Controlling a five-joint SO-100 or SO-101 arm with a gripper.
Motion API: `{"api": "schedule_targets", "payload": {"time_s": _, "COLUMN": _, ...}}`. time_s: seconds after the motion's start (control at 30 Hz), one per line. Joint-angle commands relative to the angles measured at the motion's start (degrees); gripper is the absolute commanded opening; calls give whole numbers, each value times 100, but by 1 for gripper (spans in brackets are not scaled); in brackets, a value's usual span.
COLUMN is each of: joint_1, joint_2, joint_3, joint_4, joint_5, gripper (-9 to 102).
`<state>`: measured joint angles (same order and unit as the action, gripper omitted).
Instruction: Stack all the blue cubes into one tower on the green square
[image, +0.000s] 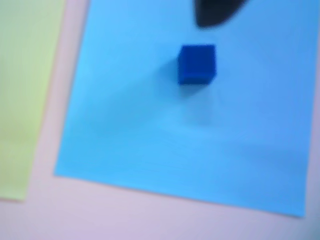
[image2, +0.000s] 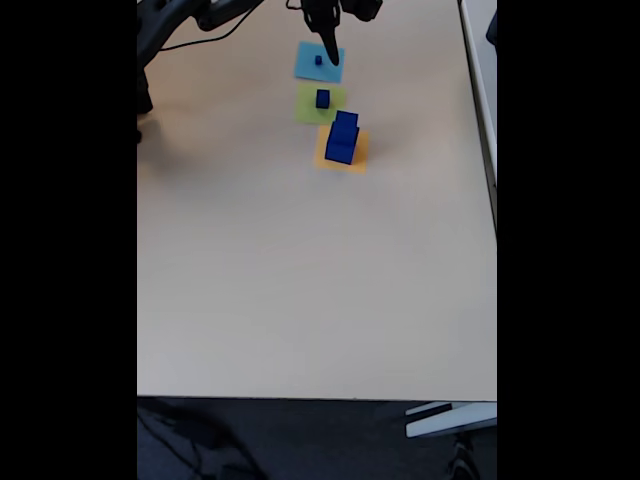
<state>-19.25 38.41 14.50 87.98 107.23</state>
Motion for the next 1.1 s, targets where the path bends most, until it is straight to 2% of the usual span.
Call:
{"api": "schedule_targets", "payload": {"time_s": 0.0, "joint_1": -255, "joint_2": -167, "joint_3": -519, "joint_4": -220, "joint_5": 308, "gripper": 35}}
{"api": "schedule_targets", "payload": {"time_s": 0.23, "joint_1": -519, "joint_2": -501, "joint_3": -519, "joint_4": -448, "joint_5": 686, "gripper": 35}}
{"api": "schedule_targets", "payload": {"time_s": 1.07, "joint_1": -510, "joint_2": -1081, "joint_3": -677, "joint_4": -510, "joint_5": 334, "gripper": 35}}
